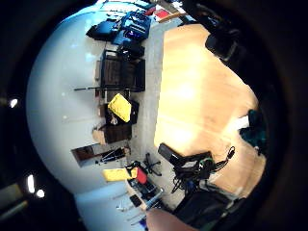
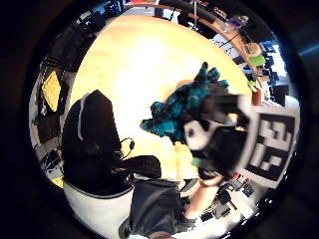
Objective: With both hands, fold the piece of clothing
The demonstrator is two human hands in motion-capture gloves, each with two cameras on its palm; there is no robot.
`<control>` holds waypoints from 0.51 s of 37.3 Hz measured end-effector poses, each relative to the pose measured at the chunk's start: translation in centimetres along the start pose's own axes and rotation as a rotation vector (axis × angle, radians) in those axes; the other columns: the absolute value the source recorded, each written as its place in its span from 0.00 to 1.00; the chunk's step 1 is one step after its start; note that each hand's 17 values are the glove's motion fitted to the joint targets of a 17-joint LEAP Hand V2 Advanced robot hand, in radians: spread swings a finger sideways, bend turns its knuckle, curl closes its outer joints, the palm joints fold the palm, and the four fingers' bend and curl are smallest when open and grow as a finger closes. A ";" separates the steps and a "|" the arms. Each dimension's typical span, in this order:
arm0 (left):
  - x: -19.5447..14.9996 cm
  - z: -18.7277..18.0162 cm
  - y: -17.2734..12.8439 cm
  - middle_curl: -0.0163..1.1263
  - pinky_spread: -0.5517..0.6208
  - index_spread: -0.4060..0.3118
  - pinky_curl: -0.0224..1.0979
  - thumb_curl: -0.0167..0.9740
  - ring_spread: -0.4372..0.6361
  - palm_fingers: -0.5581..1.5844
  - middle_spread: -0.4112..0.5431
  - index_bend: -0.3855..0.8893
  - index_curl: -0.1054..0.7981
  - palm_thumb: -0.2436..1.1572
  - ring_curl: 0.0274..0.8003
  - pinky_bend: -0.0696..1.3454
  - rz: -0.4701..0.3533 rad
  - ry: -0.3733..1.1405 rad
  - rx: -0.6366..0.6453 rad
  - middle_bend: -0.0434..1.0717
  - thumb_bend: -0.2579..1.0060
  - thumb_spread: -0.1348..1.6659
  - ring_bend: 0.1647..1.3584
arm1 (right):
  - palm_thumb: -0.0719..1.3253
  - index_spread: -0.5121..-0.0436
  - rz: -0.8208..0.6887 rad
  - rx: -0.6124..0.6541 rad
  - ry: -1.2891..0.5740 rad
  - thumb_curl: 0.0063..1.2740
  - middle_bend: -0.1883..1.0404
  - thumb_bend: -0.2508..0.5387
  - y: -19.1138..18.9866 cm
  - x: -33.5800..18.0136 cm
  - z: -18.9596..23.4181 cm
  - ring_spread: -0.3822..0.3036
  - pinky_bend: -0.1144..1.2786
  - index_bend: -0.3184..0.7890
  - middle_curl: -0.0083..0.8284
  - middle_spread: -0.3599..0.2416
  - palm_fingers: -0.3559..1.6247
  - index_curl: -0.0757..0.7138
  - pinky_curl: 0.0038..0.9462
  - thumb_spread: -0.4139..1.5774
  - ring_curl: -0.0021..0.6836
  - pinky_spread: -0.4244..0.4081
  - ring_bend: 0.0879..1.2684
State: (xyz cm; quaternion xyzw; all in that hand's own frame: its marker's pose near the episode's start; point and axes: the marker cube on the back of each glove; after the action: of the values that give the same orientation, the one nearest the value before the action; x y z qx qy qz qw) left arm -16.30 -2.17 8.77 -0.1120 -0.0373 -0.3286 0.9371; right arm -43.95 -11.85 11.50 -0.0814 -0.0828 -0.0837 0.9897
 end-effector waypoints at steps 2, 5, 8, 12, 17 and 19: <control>-0.3 0.5 -0.2 0.29 0.61 0.52 0.33 0.33 0.53 0.38 0.54 0.39 0.38 0.46 0.39 0.47 0.009 0.007 -0.004 0.21 0.26 0.81 0.46 | 0.77 0.64 -0.026 -0.008 -0.051 0.51 0.53 0.27 -0.2 -0.8 1.2 0.22 0.56 0.43 0.66 0.32 0.84 0.63 0.47 0.37 0.72 0.15 0.55; -0.8 0.9 -0.4 0.29 0.60 0.52 0.34 0.34 0.53 0.38 0.53 0.38 0.37 0.46 0.39 0.47 0.011 0.016 0.005 0.21 0.26 0.81 0.46 | 0.74 0.65 -0.069 0.023 -0.195 0.51 0.50 0.25 -0.5 -1.3 0.9 0.22 0.58 0.36 0.65 0.33 0.81 0.60 0.47 0.40 0.72 0.13 0.56; -1.3 0.9 -0.5 0.29 0.60 0.52 0.34 0.34 0.52 0.37 0.53 0.39 0.37 0.47 0.39 0.47 0.003 0.038 0.034 0.20 0.25 0.82 0.46 | 0.69 0.66 -0.130 0.139 -0.360 0.49 0.46 0.26 -1.0 -0.9 -2.3 0.25 0.59 0.30 0.62 0.38 0.77 0.54 0.46 0.50 0.72 0.12 0.60; -1.8 0.0 -0.1 0.30 0.59 0.52 0.33 0.34 0.51 0.39 0.52 0.39 0.37 0.47 0.38 0.47 -0.010 0.047 0.070 0.21 0.24 0.82 0.46 | 0.68 0.69 -0.106 0.183 -0.431 0.46 0.43 0.29 0.9 0.8 -9.0 0.28 0.58 0.32 0.60 0.43 0.75 0.50 0.45 0.60 0.70 0.14 0.57; -1.8 -1.1 0.7 0.30 0.58 0.51 0.33 0.35 0.49 0.40 0.51 0.40 0.37 0.48 0.38 0.46 -0.021 0.046 0.070 0.20 0.24 0.82 0.45 | 0.67 0.70 -0.063 0.256 -0.347 0.44 0.42 0.31 2.0 3.7 -15.0 0.31 0.58 0.33 0.59 0.46 0.75 0.46 0.44 0.68 0.68 0.15 0.56; -1.5 -1.5 1.0 0.30 0.58 0.50 0.34 0.35 0.49 0.40 0.51 0.40 0.37 0.48 0.38 0.46 -0.022 0.043 0.069 0.20 0.23 0.83 0.45 | 0.67 0.70 -0.086 0.306 -0.320 0.43 0.42 0.31 0.9 5.5 -17.0 0.31 0.57 0.33 0.59 0.47 0.76 0.44 0.43 0.71 0.67 0.15 0.55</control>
State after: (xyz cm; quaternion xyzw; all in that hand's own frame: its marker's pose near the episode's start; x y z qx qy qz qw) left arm -16.90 -0.87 6.93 -0.0722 -0.0294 -0.3395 0.9374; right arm -35.93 -14.84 -4.21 0.0610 -0.2541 -0.0983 0.9603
